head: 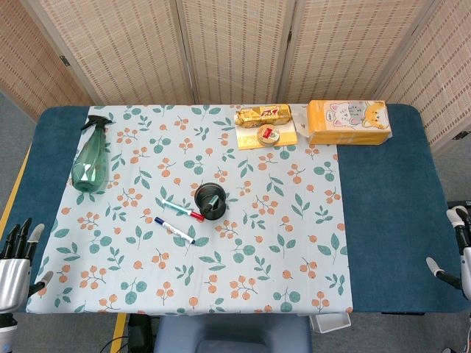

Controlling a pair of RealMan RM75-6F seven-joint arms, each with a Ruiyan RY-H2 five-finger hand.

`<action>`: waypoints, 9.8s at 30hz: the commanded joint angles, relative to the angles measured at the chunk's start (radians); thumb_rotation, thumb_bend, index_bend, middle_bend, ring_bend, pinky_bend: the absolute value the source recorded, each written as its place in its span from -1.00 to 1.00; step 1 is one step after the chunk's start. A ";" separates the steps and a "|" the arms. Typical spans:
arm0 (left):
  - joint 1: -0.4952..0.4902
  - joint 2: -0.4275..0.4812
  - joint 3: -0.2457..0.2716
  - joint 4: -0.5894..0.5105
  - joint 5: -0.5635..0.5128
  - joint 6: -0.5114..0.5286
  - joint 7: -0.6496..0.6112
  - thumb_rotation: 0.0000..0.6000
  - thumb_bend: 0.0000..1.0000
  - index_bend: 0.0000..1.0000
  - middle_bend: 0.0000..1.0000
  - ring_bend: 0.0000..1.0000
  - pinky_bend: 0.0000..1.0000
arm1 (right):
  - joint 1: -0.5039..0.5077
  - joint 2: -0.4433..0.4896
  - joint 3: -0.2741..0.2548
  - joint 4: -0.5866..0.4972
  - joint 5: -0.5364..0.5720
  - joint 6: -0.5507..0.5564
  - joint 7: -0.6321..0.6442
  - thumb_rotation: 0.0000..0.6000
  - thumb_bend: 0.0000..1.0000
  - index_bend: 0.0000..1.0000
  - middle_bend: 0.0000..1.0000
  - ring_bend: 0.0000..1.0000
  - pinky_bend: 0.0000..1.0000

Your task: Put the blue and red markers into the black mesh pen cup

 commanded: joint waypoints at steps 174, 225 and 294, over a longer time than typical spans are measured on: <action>-0.906 -0.472 -0.475 0.007 -0.832 -0.574 -0.588 1.00 -0.25 0.27 1.00 1.00 1.00 | 0.016 0.074 -0.048 0.059 -0.101 -0.002 0.245 1.00 -0.61 -0.87 -0.87 -0.94 -1.00; -0.575 -0.309 -0.318 -0.005 -0.232 -0.477 -0.729 1.00 -0.66 -0.76 1.00 0.84 0.99 | -0.037 0.061 -0.067 0.059 -0.152 0.090 0.217 1.00 -0.61 -0.87 -0.87 -0.94 -1.00; -0.874 -0.330 -0.027 0.475 0.058 -0.919 -0.567 1.00 -0.32 -0.09 1.00 0.87 0.99 | 0.027 0.026 -0.060 0.015 -0.095 -0.030 0.045 1.00 -0.61 -0.87 -0.87 -0.94 -1.00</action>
